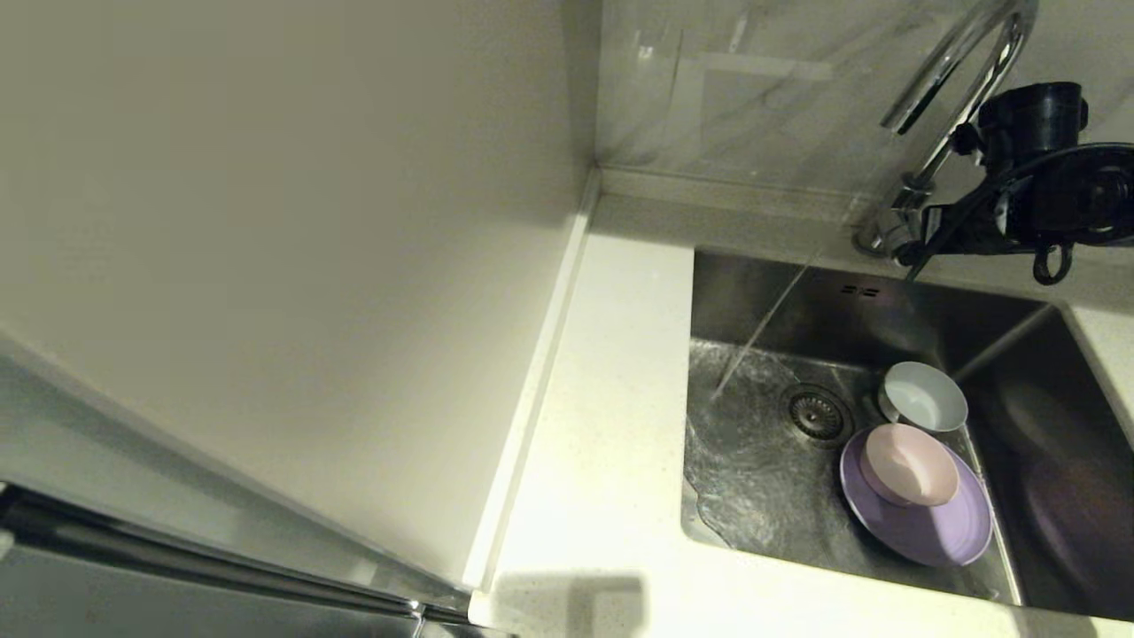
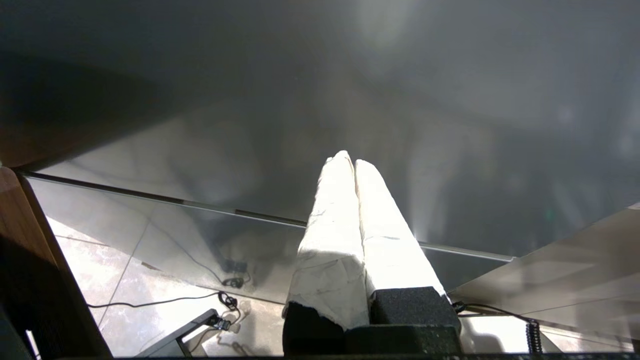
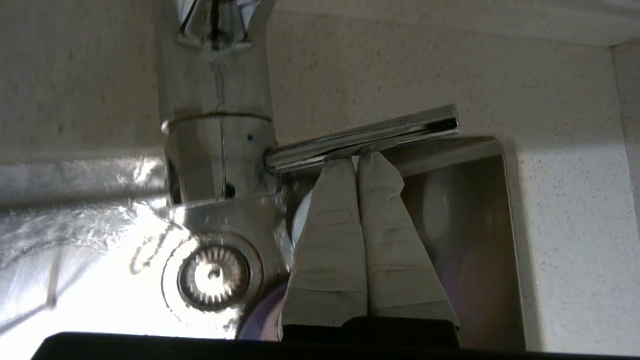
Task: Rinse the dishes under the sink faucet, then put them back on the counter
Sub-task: Turn off the faucet
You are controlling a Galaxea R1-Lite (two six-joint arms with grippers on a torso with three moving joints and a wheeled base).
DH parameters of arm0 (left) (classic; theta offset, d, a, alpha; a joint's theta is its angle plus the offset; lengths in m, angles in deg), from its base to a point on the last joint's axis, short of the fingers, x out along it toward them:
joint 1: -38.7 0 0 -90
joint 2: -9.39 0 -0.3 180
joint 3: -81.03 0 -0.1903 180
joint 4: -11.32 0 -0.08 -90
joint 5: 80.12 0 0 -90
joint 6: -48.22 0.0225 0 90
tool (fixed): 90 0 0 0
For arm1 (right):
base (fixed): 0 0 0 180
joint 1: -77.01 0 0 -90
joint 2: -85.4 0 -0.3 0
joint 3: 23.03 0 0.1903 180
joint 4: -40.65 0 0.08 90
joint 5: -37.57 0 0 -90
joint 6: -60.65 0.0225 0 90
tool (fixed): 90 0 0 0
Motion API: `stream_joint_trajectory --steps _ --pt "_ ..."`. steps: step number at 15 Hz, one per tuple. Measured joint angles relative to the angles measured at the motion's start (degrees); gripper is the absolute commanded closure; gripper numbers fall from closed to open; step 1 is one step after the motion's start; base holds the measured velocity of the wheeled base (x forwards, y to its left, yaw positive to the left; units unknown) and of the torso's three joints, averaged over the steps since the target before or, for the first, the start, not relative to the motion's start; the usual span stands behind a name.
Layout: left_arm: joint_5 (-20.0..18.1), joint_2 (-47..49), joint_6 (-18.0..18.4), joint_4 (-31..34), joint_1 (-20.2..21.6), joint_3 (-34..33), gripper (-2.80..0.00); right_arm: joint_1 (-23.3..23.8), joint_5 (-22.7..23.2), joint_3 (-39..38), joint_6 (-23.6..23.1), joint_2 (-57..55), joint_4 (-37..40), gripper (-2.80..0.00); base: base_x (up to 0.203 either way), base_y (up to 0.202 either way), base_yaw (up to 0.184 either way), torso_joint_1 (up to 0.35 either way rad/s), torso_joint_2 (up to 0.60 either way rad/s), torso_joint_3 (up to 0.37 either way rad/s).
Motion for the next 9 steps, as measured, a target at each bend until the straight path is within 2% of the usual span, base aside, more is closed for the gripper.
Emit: stream_joint_trajectory --steps 4,9 --pt "0.00 0.00 0.00 0.06 -0.04 0.00 0.00 -0.04 0.03 -1.49 -0.03 -1.64 -10.50 0.00 0.000 0.000 0.000 0.000 0.00 0.000" --pt "-0.03 0.00 0.02 0.05 0.00 0.00 0.00 -0.26 0.20 -7.59 -0.26 2.20 -9.62 0.00 0.000 0.000 0.000 0.000 0.00 0.000"
